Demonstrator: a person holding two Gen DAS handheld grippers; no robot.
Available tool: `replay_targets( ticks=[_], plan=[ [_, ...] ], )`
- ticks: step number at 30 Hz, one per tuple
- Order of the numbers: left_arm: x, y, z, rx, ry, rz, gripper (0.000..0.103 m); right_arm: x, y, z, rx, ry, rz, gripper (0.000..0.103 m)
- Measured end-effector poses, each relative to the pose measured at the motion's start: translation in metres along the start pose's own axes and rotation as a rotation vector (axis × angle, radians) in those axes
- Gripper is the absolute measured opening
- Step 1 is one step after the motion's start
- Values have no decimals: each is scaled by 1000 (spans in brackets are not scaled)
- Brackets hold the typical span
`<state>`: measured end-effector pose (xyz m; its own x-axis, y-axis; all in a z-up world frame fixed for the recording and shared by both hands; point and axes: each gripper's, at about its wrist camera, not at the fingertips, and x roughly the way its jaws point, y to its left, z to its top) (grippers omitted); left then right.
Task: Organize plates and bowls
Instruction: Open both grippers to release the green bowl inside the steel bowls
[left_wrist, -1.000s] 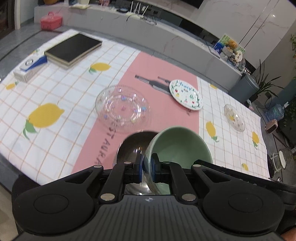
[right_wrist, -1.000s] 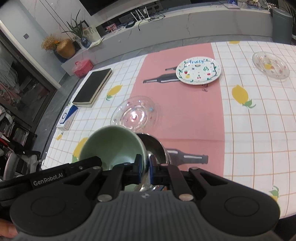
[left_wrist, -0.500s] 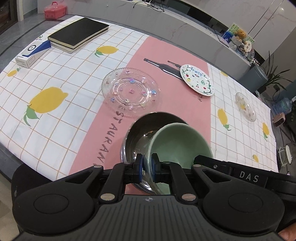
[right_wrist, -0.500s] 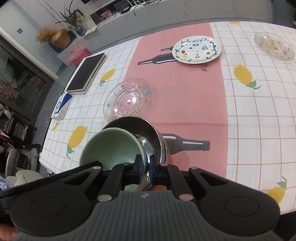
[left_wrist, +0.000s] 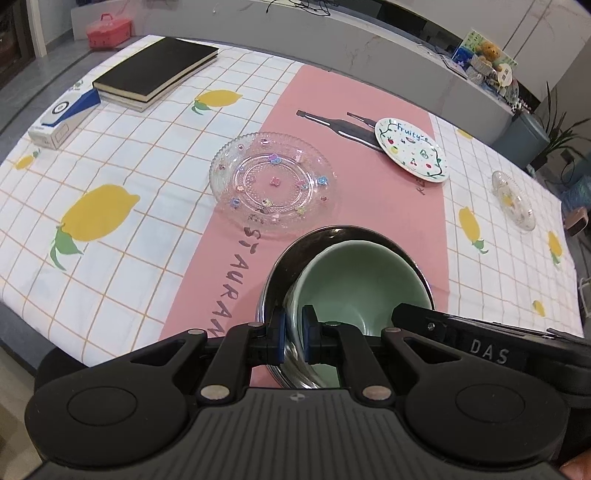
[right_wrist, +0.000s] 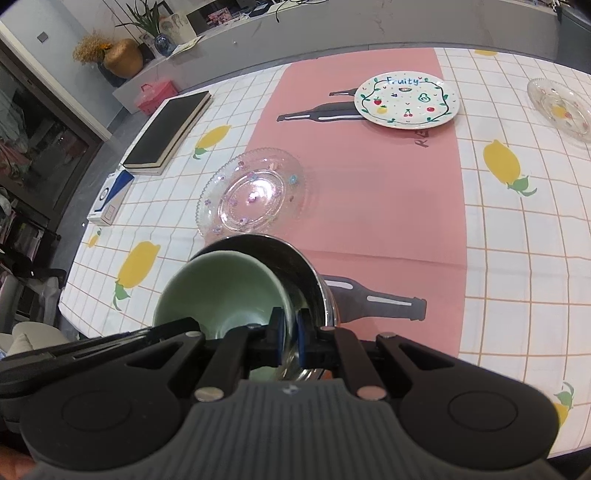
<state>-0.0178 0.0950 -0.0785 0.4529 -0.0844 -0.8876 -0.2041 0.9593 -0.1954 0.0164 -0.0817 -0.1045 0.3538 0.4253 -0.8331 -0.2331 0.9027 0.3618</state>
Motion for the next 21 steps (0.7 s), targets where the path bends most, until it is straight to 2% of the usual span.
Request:
replay_targets(
  ticks=[10, 17, 21],
  plan=[
    [4, -4, 2, 29, -13, 31, 9, 6, 5, 0, -47, -12, -26, 7],
    [2, -4, 5, 33, -22, 20, 13, 1, 7, 2, -56, -32, -26, 18],
    [-1, -8, 7, 51, -35, 22, 17, -5, 9, 3, -68, -48, -26, 19]
  ],
)
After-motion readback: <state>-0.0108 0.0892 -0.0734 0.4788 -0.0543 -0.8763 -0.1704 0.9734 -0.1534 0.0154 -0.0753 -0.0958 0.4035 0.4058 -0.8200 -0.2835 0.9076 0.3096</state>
